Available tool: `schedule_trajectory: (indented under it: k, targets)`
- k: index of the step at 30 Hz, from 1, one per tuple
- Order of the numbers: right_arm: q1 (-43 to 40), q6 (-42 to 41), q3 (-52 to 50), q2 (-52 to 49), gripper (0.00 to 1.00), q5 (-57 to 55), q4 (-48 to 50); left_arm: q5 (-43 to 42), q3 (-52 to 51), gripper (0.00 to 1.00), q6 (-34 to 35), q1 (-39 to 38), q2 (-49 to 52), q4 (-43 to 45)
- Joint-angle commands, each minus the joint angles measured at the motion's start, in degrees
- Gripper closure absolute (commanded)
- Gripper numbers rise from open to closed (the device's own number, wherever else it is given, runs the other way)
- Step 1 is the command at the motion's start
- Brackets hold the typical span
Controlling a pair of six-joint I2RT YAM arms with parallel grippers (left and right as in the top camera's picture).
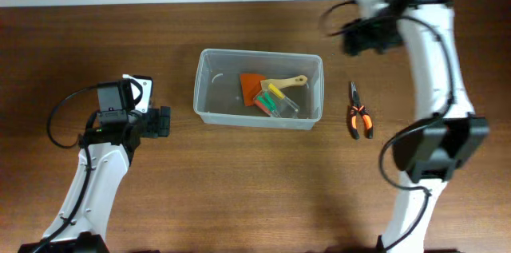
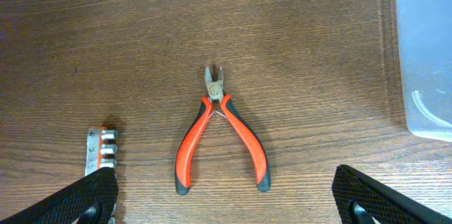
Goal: Pack container
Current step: 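Place the screwdriver case into the container with the right gripper, then grasp the orange-black needle-nose pliers with the right gripper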
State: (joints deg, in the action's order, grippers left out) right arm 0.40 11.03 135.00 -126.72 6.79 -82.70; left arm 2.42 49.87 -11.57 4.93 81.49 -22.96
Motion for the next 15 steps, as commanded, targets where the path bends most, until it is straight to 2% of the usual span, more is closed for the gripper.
schedule_trajectory:
  k: [1,4,7,12,15]
  targets:
    - [-8.22,-13.6,-1.42,-1.38,0.23,2.08,-0.28,0.42,0.81,0.01,-0.94,0.09,0.31,0.13]
    - [-10.82,-14.53,-6.03,-2.25,0.28,2.05,-0.31,0.42,0.81,0.01,-0.94,0.09,0.31,0.13]
    - [-10.78,-14.49,-12.98,-2.25,0.28,1.18,1.31,0.39,0.81,0.01,-0.94,0.09,0.31,0.13]
    - [-8.17,-12.94,-28.72,-2.25,0.28,0.31,11.15,0.42,0.81,0.01,-0.94,0.09,0.31,0.13]
    - [-6.54,-10.05,-34.64,-2.25,0.28,0.2,14.56,0.39,0.81,0.01,-0.94,0.09,0.31,0.13]
